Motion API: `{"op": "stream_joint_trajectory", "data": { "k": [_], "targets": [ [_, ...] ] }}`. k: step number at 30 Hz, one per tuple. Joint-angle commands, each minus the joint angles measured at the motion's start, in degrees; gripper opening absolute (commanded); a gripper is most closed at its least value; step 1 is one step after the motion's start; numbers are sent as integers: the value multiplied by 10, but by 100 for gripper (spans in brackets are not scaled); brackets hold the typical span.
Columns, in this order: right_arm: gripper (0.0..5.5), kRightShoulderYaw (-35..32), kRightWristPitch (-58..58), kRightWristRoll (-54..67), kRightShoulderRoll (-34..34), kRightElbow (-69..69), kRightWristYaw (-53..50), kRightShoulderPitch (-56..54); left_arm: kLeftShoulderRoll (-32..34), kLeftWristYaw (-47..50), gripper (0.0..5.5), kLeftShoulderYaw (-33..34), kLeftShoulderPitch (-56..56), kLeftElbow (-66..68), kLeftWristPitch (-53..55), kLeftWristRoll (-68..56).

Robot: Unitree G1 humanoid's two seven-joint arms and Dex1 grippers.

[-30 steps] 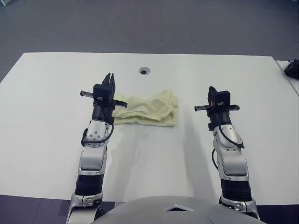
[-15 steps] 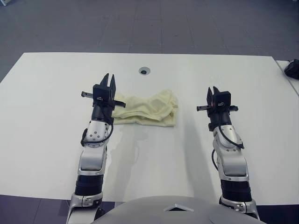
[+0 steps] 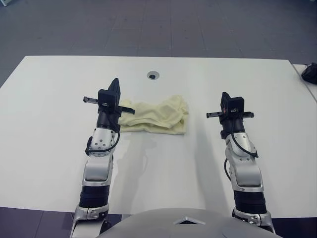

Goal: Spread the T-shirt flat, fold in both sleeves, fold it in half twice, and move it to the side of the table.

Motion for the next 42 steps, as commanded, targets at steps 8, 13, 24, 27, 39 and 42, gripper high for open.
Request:
{"op": "stream_joint_trajectory", "data": {
  "k": [8,13,24,27,39,42],
  "targets": [
    [44,-5,3,-1,-5,6,1,-9,-1,5,204,7,-5,5,8,4],
    [0,-4,0,0,-6,6,3,-10,-2,5,196,7,0,1,-1,2],
    [114,-1,23,1,-6,-7,8,-2,48,1,179,49,5,49,11,15],
    [166,-4,18,1,-8,-7,9,1,89,-24,232,53,9,93,-4,26],
    [352,-4,17,2,-12,-8,14,2,135,-38,426,-11,-53,330,-77,93],
    [404,0,24,6,-27,-21,37,9,125,-60,480,-44,-52,321,-89,96]
  ]
}}
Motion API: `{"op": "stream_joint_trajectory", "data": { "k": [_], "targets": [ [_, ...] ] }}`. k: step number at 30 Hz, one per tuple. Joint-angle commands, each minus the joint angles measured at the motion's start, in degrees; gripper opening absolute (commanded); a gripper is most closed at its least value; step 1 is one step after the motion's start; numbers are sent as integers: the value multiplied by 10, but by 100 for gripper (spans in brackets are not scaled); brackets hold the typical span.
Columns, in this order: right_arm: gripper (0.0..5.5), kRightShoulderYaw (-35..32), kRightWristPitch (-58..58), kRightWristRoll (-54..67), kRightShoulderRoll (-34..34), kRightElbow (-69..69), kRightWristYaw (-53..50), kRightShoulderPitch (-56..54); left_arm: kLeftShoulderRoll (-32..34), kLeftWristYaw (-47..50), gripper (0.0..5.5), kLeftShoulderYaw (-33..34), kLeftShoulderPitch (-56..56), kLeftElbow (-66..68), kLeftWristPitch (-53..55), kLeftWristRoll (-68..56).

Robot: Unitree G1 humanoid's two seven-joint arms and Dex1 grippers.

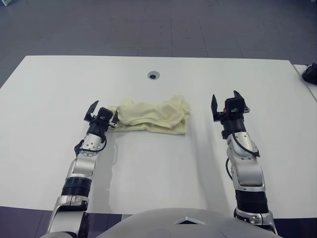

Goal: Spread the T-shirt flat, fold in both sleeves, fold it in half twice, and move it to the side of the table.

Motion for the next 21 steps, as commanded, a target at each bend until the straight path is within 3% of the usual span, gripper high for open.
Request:
{"op": "stream_joint_trajectory", "data": {
  "k": [1,4,9,15,21],
  "targets": [
    [414,4,13,7,-32,-31,43,20,-17,-32,490,-50,5,-17,-11,10],
    [466,0,19,11,-87,-81,103,62,-34,-46,540,-79,24,-63,0,8],
    [537,-32,3,-2,-185,-134,182,120,-53,-44,540,-98,39,-111,27,13],
    [537,-32,-74,-42,-265,-110,226,159,-50,-32,540,-87,8,-99,39,12],
    [537,4,-110,-81,-280,-64,232,150,-42,-31,540,-82,-18,-82,31,10]
  ]
}}
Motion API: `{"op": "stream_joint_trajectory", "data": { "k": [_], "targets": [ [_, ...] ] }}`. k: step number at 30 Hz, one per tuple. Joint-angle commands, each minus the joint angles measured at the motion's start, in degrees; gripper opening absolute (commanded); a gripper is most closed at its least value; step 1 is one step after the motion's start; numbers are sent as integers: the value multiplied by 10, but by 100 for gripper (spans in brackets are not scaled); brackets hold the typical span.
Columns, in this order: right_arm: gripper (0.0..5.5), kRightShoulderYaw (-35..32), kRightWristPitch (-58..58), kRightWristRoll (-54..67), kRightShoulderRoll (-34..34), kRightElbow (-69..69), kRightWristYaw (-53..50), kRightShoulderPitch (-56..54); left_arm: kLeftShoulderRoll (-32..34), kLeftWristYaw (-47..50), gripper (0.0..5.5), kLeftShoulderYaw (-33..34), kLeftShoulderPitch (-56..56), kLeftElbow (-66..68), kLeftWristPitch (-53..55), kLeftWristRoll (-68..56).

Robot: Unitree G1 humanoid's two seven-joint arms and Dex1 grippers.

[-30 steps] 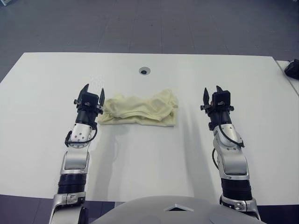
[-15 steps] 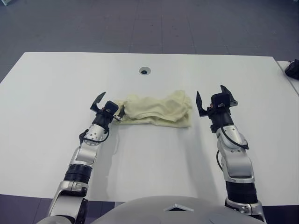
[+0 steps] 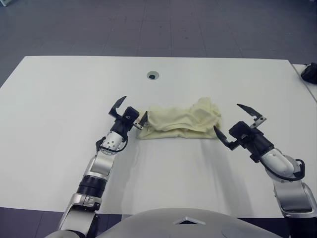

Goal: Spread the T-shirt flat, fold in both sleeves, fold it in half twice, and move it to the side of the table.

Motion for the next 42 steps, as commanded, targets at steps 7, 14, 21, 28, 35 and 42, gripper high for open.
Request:
{"op": "stream_joint_trajectory", "data": {
  "k": [7,14,21,28,35,42],
  "targets": [
    [537,67,-37,-80,-2,80,-8,-32,3,-2,540,-4,-22,15,-13,6],
    [537,118,-71,-128,1,139,-12,-108,5,-3,540,-5,-20,12,-14,7],
    [488,150,-108,-181,-13,155,-16,-123,11,-10,540,-2,-19,4,-18,3],
    [376,141,-116,-190,-30,152,-9,-106,33,-20,540,14,-8,-13,-25,-2],
    [259,149,-142,-188,-23,169,-20,-128,60,-60,540,15,-2,-54,-52,-16],
    [150,112,-133,-129,17,158,-39,-140,147,-205,540,44,10,-147,-52,-112]
  ]
}}
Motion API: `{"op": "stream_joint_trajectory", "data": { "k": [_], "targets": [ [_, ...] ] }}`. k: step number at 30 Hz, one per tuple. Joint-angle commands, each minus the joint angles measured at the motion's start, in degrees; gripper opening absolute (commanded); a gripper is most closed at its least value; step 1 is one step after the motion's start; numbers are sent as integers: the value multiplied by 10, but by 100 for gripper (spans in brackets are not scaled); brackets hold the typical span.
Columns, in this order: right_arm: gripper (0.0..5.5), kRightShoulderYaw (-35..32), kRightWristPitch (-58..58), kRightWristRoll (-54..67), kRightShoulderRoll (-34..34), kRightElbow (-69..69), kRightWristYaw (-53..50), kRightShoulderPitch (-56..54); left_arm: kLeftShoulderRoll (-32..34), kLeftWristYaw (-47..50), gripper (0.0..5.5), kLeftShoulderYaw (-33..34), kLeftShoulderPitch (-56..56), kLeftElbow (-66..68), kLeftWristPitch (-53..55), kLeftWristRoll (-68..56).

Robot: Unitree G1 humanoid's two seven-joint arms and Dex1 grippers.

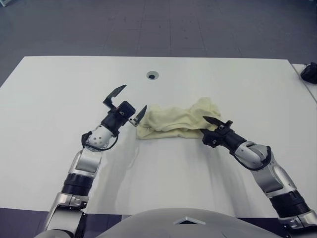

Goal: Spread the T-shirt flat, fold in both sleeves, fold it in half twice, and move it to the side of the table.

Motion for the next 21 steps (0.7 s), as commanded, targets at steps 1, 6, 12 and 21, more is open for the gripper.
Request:
{"op": "stream_joint_trajectory", "data": {
  "k": [1,6,12,21],
  "targets": [
    [135,-30,21,48,34,-15,-15,-12,36,-62,540,16,-19,-32,18,-40],
    [54,-34,42,77,53,-8,-10,-18,42,-157,540,-42,-54,-45,26,-62],
    [3,-36,51,100,65,3,-12,-43,40,-210,540,-87,-83,-26,17,-51],
    [0,-28,72,124,84,36,-4,-92,54,-253,498,-133,-122,33,-26,3]
  ]
}}
